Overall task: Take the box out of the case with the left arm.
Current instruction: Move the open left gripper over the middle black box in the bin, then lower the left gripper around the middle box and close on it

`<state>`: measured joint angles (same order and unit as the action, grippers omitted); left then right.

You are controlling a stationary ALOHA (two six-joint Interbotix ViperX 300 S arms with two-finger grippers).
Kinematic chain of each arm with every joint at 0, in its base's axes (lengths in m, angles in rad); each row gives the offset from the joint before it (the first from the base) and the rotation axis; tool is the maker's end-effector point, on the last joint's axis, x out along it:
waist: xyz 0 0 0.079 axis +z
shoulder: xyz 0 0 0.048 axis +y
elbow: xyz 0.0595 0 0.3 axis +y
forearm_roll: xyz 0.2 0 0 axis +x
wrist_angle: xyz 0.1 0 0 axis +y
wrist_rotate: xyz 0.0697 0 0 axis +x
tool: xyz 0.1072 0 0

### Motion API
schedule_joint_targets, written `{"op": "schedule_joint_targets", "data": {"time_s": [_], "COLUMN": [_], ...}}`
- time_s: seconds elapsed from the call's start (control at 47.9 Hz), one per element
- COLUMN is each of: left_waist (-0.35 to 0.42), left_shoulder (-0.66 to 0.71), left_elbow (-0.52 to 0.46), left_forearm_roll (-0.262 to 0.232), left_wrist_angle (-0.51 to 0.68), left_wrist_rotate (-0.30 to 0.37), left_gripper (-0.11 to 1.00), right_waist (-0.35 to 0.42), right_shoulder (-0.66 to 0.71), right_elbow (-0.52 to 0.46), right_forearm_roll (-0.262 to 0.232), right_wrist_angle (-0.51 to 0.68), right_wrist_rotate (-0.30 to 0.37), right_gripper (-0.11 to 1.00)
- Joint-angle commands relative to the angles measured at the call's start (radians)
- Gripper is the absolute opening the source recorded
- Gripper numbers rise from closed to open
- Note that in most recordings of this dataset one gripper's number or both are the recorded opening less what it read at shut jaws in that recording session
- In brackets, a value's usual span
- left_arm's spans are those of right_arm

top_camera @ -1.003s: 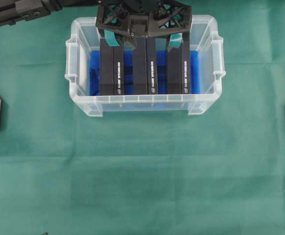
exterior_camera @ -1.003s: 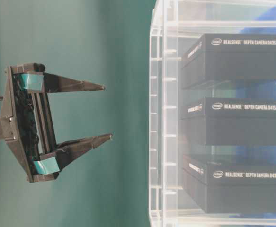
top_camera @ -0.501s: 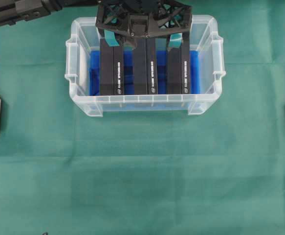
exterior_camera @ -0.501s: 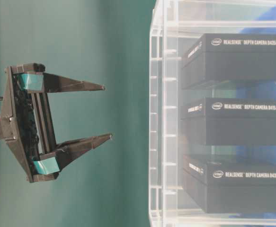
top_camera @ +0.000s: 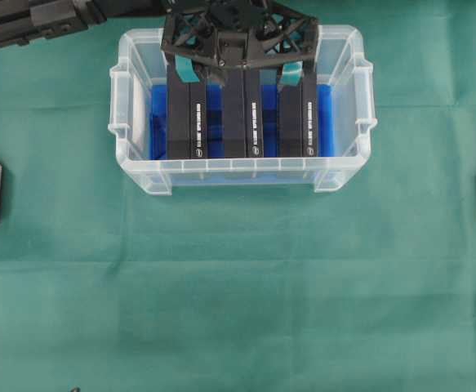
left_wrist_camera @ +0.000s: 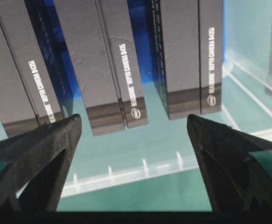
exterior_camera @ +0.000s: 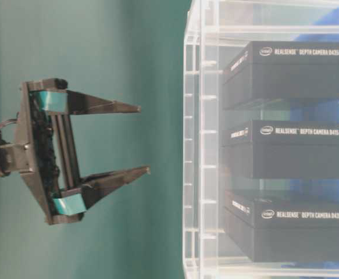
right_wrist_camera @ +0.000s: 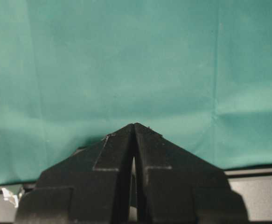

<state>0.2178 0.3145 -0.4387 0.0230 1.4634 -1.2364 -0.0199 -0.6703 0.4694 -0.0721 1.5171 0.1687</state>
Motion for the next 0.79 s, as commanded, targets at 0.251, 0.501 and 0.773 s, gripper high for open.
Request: {"op": "schedule_joint_targets", "data": {"time_s": [0.251, 0.501, 0.773], "left_waist": [0.002, 0.002, 0.008], "left_shoulder": [-0.018, -0.018, -0.017], "left_elbow": [0.117, 0.215, 0.259], "left_forearm_roll": [0.006, 0.008, 0.008], "left_wrist_angle": [-0.100, -0.195, -0.265], "left_wrist_rotate": [0.002, -0.002, -0.002], "left_gripper": [0.97, 0.97, 0.97], "right_waist": [-0.002, -0.002, -0.002], "right_shoulder": [-0.003, -0.003, -0.003], "right_elbow": [-0.021, -0.021, -0.020], "right_forearm_roll": [-0.002, -0.003, -0.003], "right_wrist_angle": [0.000, 0.002, -0.002], "right_wrist_rotate": [0.002, 0.002, 0.002], "right_gripper": [0.01, 0.01, 0.01]}}
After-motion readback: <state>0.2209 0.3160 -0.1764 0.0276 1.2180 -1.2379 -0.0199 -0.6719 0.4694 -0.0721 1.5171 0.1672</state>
